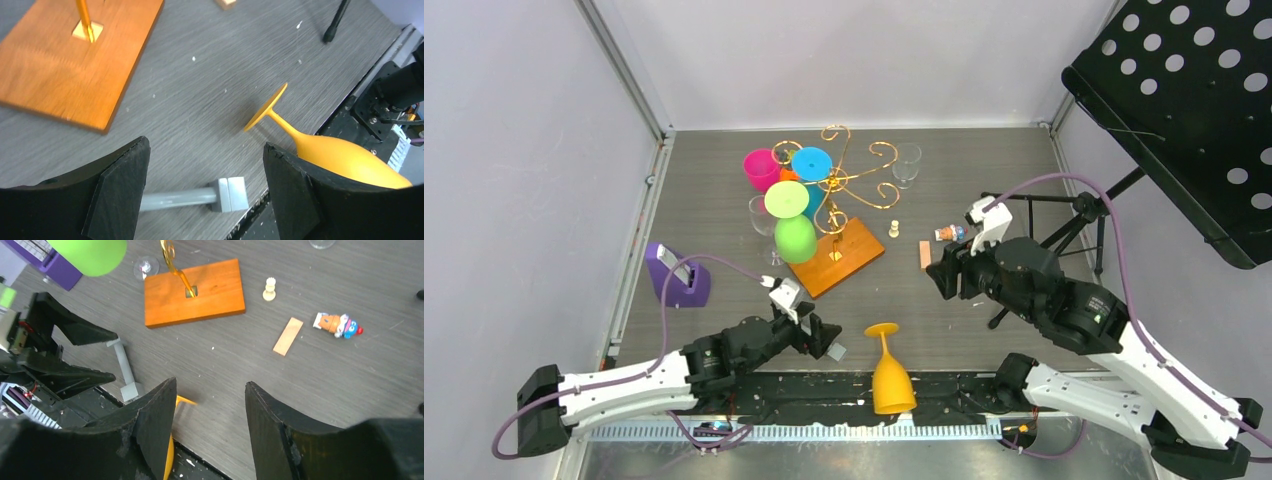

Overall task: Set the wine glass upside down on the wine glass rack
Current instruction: Pick up the wine glass at the center of the board.

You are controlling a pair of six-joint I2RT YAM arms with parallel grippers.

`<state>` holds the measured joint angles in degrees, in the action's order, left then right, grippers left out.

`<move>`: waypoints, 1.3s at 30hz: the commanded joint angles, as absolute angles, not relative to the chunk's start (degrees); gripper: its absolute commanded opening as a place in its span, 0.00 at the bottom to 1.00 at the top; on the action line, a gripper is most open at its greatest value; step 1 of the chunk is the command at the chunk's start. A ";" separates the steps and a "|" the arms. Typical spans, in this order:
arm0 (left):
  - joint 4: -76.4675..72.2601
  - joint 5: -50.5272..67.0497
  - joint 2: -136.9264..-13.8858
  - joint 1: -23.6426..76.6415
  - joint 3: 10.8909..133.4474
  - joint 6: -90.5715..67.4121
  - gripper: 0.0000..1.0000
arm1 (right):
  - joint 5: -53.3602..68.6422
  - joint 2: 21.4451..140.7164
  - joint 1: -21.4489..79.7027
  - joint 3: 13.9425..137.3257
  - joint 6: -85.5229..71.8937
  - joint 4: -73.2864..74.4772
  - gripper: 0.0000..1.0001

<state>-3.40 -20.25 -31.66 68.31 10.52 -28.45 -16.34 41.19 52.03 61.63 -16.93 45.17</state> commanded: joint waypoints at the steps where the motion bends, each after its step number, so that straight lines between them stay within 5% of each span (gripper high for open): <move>1: -20.37 -18.25 -33.04 68.94 9.43 -20.27 0.82 | -16.65 38.34 52.23 59.65 -21.11 45.06 0.60; 12: -22.57 -17.14 -30.61 69.18 7.93 -19.79 0.82 | -11.42 37.81 52.27 47.13 -40.89 53.04 0.60; 29: -20.43 -17.52 -25.89 69.23 5.95 -22.68 0.82 | 2.05 48.85 52.21 23.99 -48.28 31.03 0.58; 35: -19.65 -17.78 -24.38 69.23 5.20 -23.62 0.82 | 0.37 49.05 52.30 24.50 -47.82 32.11 0.50; 39: -19.47 -17.72 -24.17 69.19 5.10 -24.14 0.82 | 1.06 49.35 52.24 24.65 -47.26 31.76 0.25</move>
<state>-18.33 -17.12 -24.67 68.99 5.21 -23.16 0.80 49.50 52.03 23.55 -46.92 34.09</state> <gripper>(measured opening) 0.819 0.328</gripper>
